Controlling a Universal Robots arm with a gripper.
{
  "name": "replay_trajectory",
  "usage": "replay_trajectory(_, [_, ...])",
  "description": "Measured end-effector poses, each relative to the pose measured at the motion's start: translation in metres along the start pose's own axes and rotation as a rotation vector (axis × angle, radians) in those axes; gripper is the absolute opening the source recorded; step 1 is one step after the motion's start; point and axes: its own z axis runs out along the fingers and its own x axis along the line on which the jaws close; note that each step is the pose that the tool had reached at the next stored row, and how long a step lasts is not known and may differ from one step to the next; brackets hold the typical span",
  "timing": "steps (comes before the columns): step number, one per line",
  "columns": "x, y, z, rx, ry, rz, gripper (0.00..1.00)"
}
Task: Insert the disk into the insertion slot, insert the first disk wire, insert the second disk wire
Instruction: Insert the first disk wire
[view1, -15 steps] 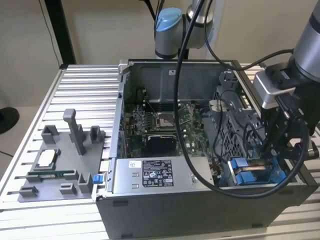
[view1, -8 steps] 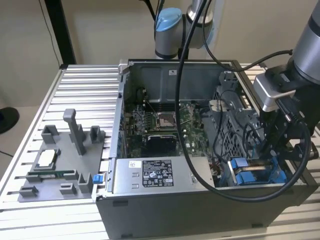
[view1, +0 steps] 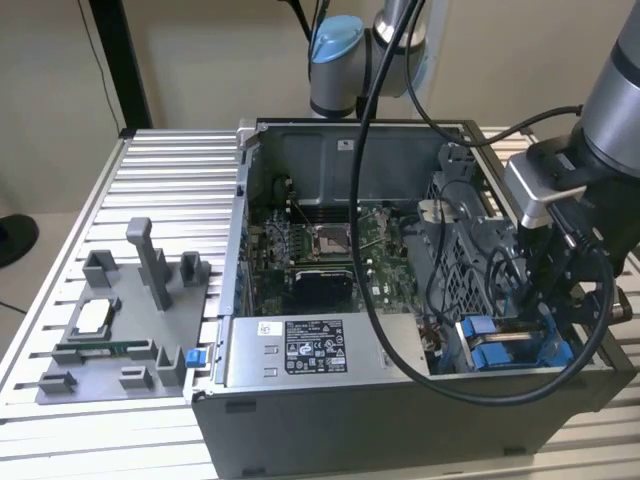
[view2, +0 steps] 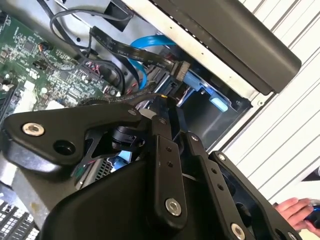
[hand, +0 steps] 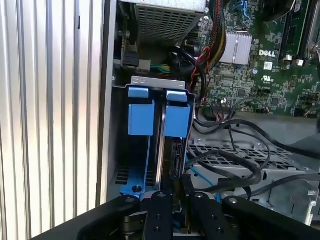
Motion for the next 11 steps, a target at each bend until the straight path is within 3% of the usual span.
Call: replay_trajectory(11, [-0.0011,-0.0013,0.0039,0.0044,0.0055,0.052,0.0])
